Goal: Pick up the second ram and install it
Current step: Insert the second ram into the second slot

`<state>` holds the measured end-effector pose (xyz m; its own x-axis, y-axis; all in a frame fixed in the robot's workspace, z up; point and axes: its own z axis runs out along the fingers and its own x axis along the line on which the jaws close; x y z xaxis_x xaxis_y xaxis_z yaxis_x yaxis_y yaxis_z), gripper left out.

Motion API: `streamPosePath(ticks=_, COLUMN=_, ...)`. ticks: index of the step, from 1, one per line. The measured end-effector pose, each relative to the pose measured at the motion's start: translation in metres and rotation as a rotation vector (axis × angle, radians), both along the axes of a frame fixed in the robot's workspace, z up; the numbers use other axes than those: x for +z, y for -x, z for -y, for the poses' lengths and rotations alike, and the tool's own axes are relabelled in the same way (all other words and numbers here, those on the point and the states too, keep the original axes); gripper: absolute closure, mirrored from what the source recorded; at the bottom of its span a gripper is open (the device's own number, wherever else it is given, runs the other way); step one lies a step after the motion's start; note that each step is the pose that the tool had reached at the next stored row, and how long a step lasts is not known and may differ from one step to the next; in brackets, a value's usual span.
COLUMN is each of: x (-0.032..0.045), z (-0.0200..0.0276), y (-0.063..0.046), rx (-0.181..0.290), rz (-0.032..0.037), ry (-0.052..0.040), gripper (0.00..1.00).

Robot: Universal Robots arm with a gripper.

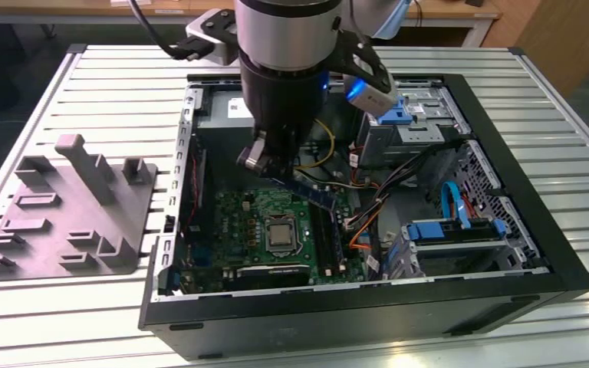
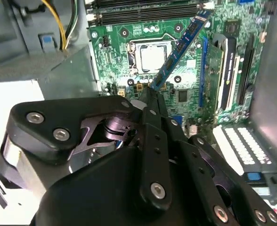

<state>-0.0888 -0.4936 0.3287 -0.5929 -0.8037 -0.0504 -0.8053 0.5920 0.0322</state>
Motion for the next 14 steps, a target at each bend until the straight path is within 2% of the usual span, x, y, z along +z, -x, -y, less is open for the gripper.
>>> streamPosePath(ticks=14, x=-0.0038, z=0.0, y=0.0, rx=-0.253, rz=0.0, ry=0.0, gripper=0.89)
